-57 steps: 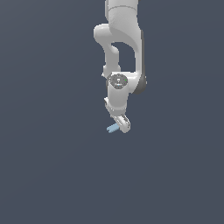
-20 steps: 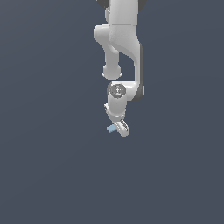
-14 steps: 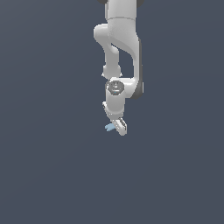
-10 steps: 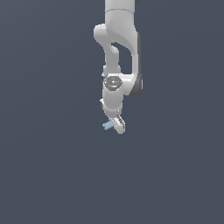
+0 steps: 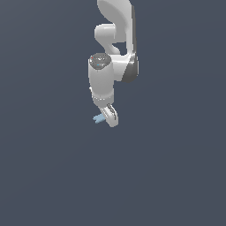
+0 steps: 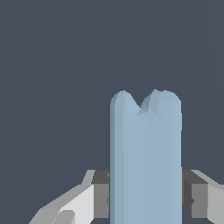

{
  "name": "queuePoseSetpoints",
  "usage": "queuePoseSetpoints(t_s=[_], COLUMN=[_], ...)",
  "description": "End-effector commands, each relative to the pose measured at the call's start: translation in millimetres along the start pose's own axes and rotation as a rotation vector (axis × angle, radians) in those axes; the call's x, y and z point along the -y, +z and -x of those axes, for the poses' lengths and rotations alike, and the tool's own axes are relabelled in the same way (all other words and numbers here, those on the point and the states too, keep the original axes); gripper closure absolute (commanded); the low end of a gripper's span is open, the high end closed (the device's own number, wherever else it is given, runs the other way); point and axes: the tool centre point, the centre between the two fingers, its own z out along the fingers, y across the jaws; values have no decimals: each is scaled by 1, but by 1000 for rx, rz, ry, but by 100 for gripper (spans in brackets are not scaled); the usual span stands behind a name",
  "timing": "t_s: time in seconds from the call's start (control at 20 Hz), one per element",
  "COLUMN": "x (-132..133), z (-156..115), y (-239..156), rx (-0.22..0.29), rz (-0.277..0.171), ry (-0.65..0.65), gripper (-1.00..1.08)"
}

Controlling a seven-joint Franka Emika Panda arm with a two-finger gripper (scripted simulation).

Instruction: Pick up the object and move it to a goal position.

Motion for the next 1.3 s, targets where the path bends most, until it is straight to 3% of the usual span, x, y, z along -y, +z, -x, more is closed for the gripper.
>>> queuePoseSetpoints(t_s=[0.0,0.8,1.25], x=[-4,-21,-27], z=[-13,-89,-123], y=[-28,-191,-262], rx=[0,-1,-1], rz=[1,1,1], ry=[0,0,-2], gripper=[108,108,108])
